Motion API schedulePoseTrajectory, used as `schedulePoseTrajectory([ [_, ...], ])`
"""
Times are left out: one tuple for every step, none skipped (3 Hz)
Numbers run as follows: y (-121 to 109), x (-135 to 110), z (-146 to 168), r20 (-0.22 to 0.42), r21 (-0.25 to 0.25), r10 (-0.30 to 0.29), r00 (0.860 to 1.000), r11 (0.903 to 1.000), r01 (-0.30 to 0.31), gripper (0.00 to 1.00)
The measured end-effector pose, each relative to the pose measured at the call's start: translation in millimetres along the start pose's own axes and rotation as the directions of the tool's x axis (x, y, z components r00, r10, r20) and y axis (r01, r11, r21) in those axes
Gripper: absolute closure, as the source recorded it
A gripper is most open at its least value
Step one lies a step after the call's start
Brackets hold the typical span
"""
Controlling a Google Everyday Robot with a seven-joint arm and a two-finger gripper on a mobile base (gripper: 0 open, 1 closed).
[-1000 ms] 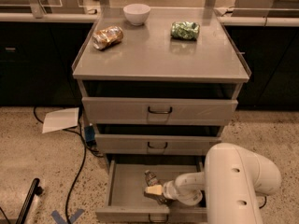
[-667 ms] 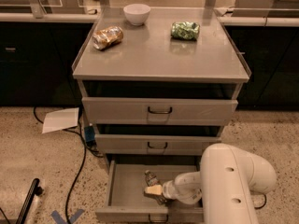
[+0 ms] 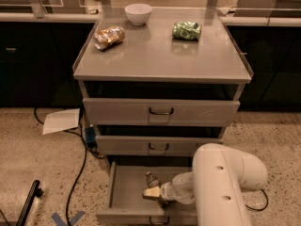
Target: Pick water bottle from bottom drawer and place on counter
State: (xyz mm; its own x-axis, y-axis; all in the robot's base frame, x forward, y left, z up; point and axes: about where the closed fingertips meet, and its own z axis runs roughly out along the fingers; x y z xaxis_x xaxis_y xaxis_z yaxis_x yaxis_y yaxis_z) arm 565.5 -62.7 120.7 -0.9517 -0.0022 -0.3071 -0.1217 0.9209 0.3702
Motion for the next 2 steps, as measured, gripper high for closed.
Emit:
schedulePoseTrajectory([
  [-0.3,3.0,8.2,-0.018,0.012,0.001,1.0,0.9999,-0.001,0.0],
  [-4.1,7.6,19.4,-0.058,0.02,0.003,0.998,0.9998,-0.002,0.0],
])
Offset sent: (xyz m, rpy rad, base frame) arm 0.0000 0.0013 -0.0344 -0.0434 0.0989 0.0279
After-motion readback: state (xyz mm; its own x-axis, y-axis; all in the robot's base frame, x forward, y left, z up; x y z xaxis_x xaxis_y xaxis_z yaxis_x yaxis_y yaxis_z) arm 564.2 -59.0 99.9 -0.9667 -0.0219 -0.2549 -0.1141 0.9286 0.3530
